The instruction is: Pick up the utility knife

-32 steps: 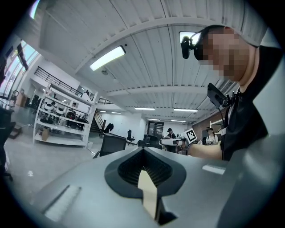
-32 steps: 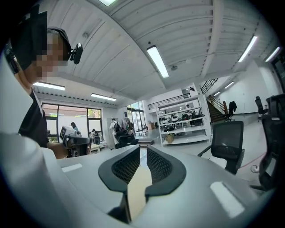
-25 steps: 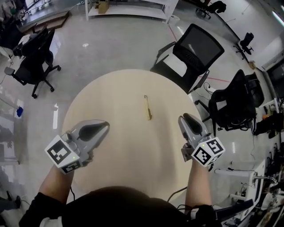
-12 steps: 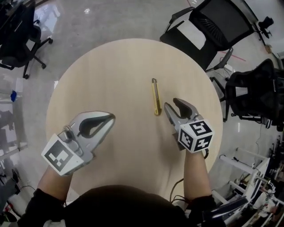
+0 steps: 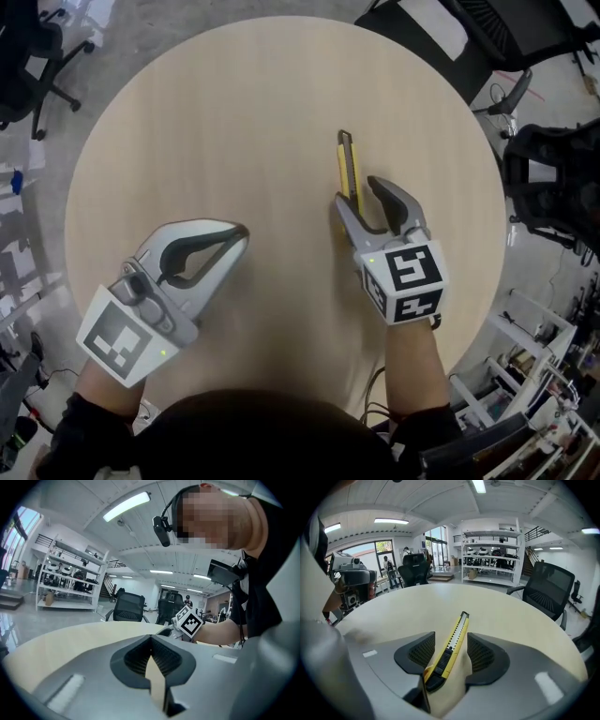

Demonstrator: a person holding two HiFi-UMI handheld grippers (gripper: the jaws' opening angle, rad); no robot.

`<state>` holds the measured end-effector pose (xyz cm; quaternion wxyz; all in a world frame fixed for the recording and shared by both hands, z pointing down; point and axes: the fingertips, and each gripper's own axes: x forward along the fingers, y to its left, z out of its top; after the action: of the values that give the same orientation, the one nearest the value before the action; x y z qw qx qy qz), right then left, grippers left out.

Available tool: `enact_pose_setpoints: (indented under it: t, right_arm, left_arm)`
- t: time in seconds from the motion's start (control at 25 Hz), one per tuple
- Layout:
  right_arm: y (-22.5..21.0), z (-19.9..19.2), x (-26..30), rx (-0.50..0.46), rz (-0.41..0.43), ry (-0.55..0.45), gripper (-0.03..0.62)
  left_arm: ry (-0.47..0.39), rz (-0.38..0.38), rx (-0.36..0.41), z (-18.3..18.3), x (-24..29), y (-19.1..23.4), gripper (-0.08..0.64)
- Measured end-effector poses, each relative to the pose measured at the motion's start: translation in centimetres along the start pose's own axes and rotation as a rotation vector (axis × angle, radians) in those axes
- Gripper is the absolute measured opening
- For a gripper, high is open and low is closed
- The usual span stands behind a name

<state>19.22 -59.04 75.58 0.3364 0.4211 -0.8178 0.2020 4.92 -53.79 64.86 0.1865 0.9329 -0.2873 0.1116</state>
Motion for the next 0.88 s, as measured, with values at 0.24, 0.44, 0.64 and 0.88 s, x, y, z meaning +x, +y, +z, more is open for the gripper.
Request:
enact_pose_setpoints:
  t: [0.24,0.44,0.64,0.88]
  right_arm:
    - [0.8,-1.0,1.3,-0.011,-0.014,0.030,0.231]
    - [0.9,-1.0,1.2,0.004,-0.012,0.022,0.211]
    - [1.5,-1.0,1.1,-0.019,0.018,0.028,0.144]
    - [1.0,-1.5,1.0,-0.011,0.034,0.028,0.137]
  left_arm:
    - [-0.001,-0.009,-0.002,-1.0,-0.2,0.1,0.000]
    - [-0.004,-0.015,-0.010,-1.5,-0.2,0.3,0.000]
    - [-0.005,-0.022,-0.026,-1.9,-0.1,0.1,0.000]
    - [-0.020,-0.019,-0.035,-1.2,-0.2,0.0,0.000]
